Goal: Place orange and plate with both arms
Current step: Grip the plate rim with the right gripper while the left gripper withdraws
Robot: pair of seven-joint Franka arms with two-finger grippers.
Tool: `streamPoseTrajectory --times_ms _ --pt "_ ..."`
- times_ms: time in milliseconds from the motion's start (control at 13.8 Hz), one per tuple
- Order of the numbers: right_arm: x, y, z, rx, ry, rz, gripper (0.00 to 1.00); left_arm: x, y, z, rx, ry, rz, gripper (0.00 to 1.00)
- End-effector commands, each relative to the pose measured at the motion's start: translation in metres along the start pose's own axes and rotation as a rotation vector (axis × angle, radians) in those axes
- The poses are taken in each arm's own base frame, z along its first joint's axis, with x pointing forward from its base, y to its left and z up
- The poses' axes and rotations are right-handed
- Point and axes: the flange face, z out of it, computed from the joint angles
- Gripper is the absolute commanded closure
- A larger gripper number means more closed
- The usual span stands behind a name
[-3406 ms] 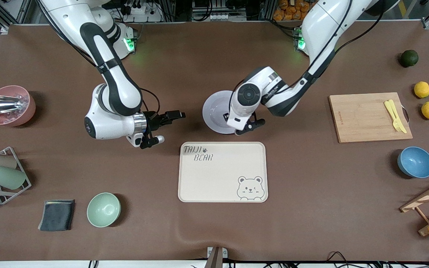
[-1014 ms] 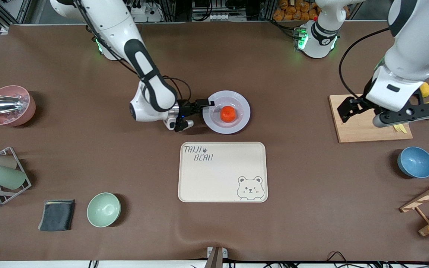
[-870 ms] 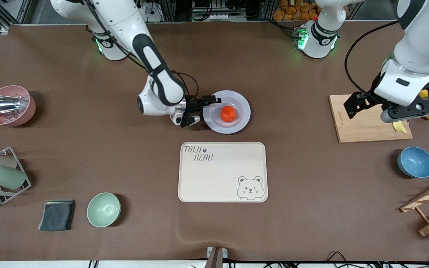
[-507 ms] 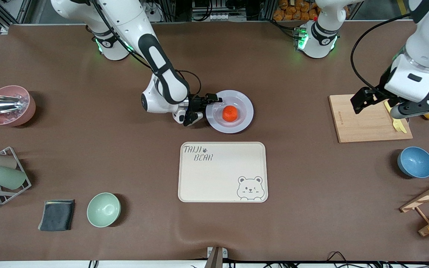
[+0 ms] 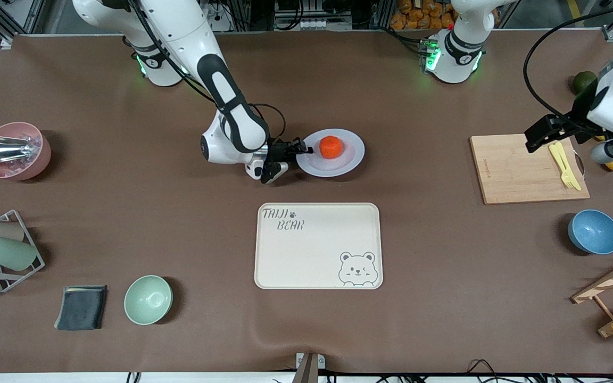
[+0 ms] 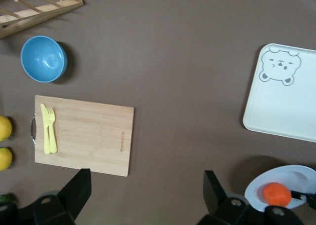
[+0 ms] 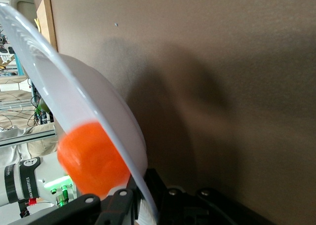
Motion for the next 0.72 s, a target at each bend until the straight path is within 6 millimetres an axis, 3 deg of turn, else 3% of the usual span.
streamPoseTrajectory --times_ms 0,290,652 --pt "0.010 -0.002 -0.006 0.033 0.027 -0.002 1.00 -0.007 -0.033 -0.011 -0.036 -0.009 0.036 0.00" --pt "0.022 -0.013 -0.018 0.100 0.024 0.109 1.00 -0.012 -0.051 -0.007 -0.027 -0.014 0.019 0.00" --pt "0.041 -0.048 -0.032 0.138 0.037 0.319 1.00 -0.016 -0.047 -0.009 -0.017 0.000 0.043 0.00"
